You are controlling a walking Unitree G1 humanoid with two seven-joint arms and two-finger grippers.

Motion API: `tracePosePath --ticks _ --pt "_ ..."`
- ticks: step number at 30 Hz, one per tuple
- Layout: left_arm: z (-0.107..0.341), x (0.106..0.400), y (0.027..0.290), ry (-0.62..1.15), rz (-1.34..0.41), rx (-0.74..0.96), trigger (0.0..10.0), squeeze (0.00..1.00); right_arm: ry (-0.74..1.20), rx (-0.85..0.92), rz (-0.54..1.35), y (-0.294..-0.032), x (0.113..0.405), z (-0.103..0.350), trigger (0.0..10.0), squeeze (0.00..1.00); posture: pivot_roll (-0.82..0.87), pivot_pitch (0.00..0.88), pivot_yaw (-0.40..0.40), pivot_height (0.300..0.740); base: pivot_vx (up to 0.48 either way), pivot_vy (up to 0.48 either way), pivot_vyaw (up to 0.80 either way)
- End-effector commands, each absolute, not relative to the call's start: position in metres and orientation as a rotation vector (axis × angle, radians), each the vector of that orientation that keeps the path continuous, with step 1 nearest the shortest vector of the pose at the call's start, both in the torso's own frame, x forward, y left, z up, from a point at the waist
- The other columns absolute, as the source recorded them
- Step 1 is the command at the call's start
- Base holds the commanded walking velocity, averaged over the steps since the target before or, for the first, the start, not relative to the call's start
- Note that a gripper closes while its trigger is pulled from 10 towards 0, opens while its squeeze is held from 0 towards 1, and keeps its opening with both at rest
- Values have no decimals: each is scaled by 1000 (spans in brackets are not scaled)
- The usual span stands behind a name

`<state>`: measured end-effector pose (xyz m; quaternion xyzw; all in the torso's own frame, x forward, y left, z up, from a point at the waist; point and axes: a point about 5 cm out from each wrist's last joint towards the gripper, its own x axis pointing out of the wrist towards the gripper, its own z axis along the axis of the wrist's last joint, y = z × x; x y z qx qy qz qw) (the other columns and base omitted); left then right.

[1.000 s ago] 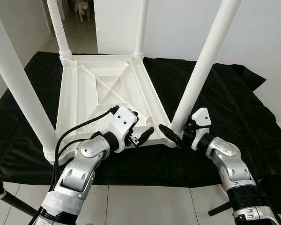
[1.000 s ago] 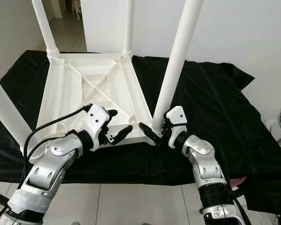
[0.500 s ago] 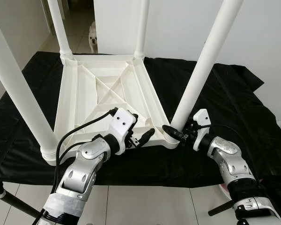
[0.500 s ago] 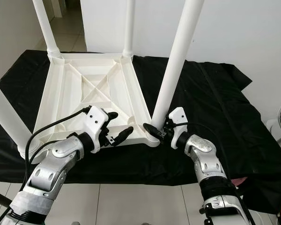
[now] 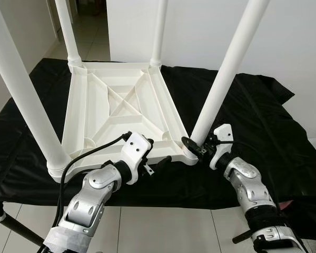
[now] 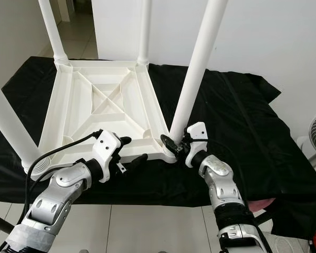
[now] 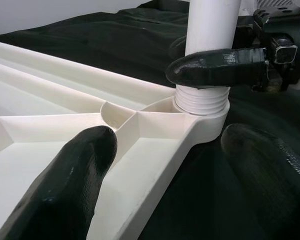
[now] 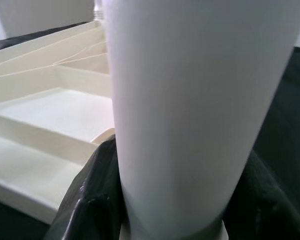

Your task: Building children table

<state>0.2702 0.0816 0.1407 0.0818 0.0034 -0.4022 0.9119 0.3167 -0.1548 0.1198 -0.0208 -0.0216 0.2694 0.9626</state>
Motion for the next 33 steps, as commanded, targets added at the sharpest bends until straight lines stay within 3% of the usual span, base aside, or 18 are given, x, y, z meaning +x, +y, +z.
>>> tracePosePath --ticks 1,10,16,17,21,27,28,29,33 --pt "139 272 82 8 -823 181 10000 0 9 -32 401 -157 313 109 10000 0 -35 0 -70 740 0 0 0" --pt "142 277 82 -7 -810 180 10000 0 70 -3 37 -137 300 97 10000 0 -40 0 -73 740 0 0 0" --pt "145 279 82 -24 -793 169 10000 0 66 55 40 -126 301 98 10000 0 -36 0 -78 740 0 0 0" --pt "147 280 82 -31 -788 167 10000 0 48 81 53 -122 301 102 10000 1000 -36 0 -78 740 0 0 0" --pt "147 281 83 -34 -787 168 10000 0 28 89 70 -122 300 105 10000 1000 -34 0 -79 740 0 0 0" --pt "147 280 81 -38 -791 170 10000 0 4 58 242 -130 306 113 10000 1000 -29 0 -81 740 0 0 0" --pt "147 280 81 -39 -792 169 10000 0 1 41 295 -131 307 114 10000 125 -28 0 -81 740 0 0 0" --pt "148 280 80 -39 -791 169 10000 0 -21 21 352 -131 307 117 10000 0 -28 0 -82 740 0 0 0" --pt "148 280 79 -41 -791 167 10000 0 -45 -26 467 -136 310 122 10000 0 -26 0 -82 740 0 0 0"
